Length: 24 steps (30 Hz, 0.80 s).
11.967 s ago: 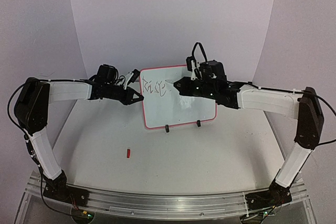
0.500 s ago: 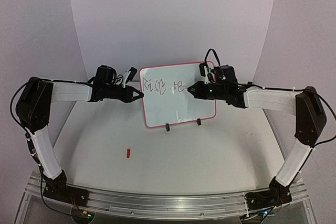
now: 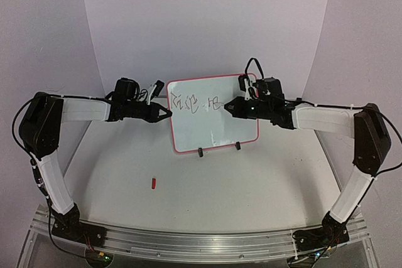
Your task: Write a sentence on the whiteboard
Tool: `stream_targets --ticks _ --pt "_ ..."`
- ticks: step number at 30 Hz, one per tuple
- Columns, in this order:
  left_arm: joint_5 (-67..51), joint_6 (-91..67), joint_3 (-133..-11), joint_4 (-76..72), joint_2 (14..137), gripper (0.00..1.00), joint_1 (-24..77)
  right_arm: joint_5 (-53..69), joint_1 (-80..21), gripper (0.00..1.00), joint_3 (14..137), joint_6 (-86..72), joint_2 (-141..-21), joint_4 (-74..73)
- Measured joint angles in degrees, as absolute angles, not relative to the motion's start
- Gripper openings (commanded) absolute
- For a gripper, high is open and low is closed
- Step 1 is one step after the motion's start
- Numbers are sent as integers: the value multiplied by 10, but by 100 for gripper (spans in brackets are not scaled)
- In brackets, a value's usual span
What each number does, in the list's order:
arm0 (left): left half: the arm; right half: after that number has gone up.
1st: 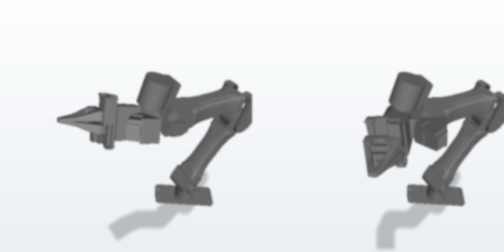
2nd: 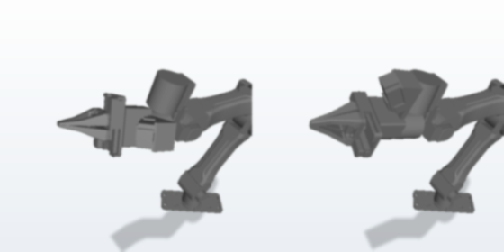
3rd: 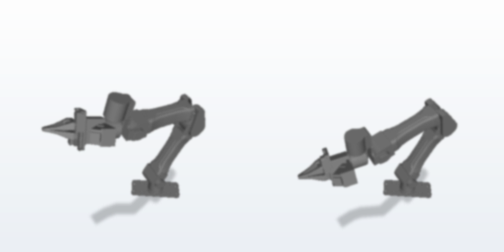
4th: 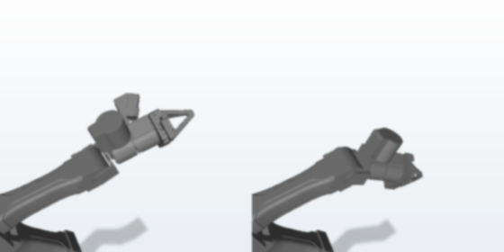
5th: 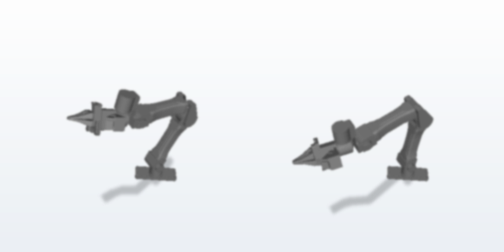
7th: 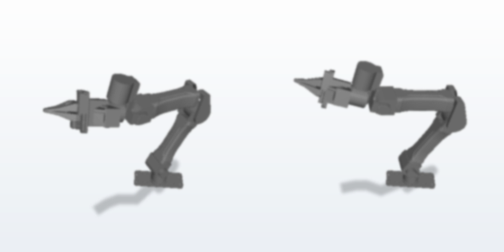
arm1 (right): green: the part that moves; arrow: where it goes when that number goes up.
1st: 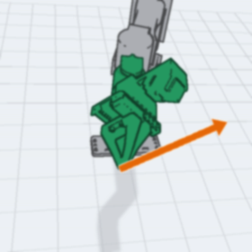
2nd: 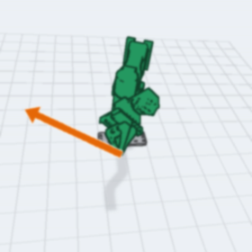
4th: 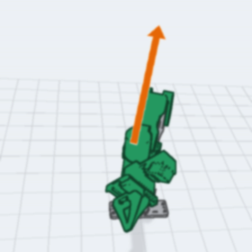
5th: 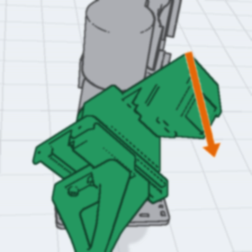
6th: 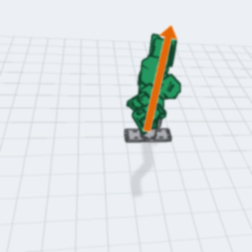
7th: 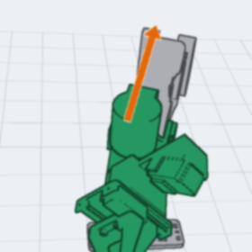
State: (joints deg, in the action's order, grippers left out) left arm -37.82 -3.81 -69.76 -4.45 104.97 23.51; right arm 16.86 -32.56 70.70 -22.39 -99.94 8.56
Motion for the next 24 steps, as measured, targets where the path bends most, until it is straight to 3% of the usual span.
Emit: stream_targets --ticks 9,24 --pt "-378 -34 -698 -44 1050 0 235 144 -322 0 677 -223 -934 86" --pt "-378 -30 -701 -37 1049 0 236 133 -305 0 675 -226 -938 83"
